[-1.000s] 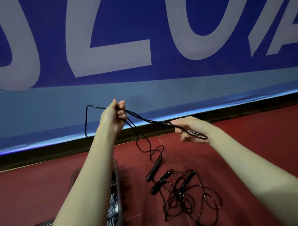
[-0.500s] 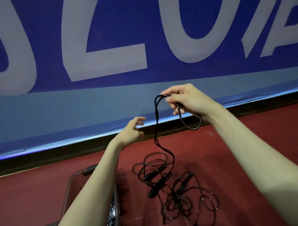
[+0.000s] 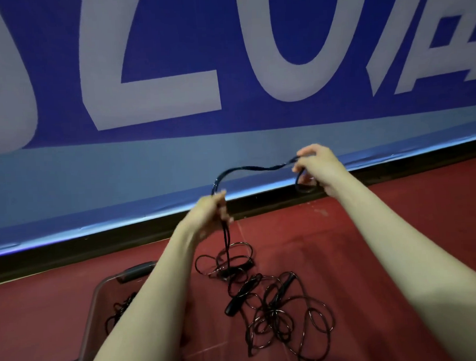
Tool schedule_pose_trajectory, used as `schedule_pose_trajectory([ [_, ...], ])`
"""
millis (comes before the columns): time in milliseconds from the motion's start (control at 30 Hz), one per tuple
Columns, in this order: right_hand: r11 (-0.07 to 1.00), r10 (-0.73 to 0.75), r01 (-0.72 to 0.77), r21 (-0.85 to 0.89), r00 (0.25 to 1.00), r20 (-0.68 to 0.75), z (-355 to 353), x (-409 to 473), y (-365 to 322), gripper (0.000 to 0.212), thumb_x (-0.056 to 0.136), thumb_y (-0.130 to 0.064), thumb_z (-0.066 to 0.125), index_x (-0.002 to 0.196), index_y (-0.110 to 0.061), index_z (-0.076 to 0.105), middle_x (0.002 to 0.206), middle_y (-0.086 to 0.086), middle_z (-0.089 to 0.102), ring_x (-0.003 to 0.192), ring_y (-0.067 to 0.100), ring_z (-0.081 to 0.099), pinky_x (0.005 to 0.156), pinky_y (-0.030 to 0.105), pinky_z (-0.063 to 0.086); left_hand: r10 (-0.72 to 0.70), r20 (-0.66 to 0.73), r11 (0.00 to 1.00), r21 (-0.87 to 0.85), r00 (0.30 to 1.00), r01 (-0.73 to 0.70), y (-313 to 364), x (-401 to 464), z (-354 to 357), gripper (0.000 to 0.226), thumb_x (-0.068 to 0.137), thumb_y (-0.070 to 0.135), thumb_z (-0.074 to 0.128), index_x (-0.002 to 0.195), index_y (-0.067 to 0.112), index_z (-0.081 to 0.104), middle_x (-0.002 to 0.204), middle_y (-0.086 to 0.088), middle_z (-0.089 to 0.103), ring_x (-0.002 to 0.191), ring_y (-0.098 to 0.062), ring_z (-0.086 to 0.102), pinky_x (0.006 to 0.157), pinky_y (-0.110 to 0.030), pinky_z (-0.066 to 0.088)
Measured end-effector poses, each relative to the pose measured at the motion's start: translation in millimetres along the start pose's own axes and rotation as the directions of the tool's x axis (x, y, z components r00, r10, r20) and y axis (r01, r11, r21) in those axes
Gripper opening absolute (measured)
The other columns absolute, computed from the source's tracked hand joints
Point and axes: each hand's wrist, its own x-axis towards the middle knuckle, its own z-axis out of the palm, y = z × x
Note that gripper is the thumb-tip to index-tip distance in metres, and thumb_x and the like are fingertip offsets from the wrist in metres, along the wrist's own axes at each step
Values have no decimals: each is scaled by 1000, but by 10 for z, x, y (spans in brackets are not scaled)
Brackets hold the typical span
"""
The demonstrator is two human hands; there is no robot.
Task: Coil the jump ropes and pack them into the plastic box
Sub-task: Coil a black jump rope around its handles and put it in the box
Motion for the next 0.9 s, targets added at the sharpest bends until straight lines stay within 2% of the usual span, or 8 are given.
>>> schedule_pose_trajectory([
  [67,944,-2,14,-330,999,37,-12,93,271,24,87,-6,62,109,-14,56,77,6,57,51,15,52,47,20,41,31,-18,962,-271,999,-35,301,-48,64,36,102,24,40,67,19,36,43,5,26,37,-11,30,57,-28,39],
  [167,777,-72,134,-615,990,124,101,112,498,18,88,-16,60,105,-23,58,102,8,62,87,26,55,81,33,47,134,39,852,-514,990,-96,687,-154,154,33,103,20,33,70,16,38,46,5,29,40,-10,33,62,-26,39],
  [267,889,-173,288,-355,930,323,326,-38,432,29,84,4,56,102,-17,63,103,10,65,96,28,62,83,35,48,188,76,796,-596,979,-107,892,-226,247,34,104,20,31,72,15,41,48,5,34,44,-10,35,64,-26,42],
  [367,975,-61,189,-112,723,689,569,-314,354,52,80,12,60,121,-20,57,120,6,62,106,20,60,86,26,49,224,75,696,-710,972,-106,990,-273,310,35,105,19,31,72,13,42,49,3,35,44,-11,36,66,-26,42],
  [533,941,48,251,-228,569,821,882,-444,689,2,90,-14,66,91,-15,68,103,-2,73,109,8,62,107,33,37,254,34,536,-837,967,-111,1145,-367,199,35,105,15,29,72,11,41,50,1,35,41,-12,37,64,-28,42],
  [567,919,91,272,-287,562,822,899,-445,768,8,92,-20,64,90,-14,69,99,-5,73,107,6,62,106,31,35,253,17,519,-846,967,-121,1173,-386,140,35,104,14,29,72,11,41,51,1,35,41,-12,36,64,-28,42],
  [767,918,101,177,-356,763,638,735,-316,1042,19,101,-13,50,88,-15,63,94,-3,70,98,12,62,88,26,43,215,-102,479,-855,971,-196,1078,-353,-148,32,104,13,29,77,8,45,54,-2,44,45,-14,46,66,-29,44],
  [900,998,26,7,-69,886,463,579,-213,614,21,102,-3,43,87,-13,55,80,8,66,71,13,67,65,24,55,195,-196,718,-639,961,-275,804,-164,-327,32,105,30,30,92,12,53,96,-6,66,87,-18,64,83,-31,46],
])
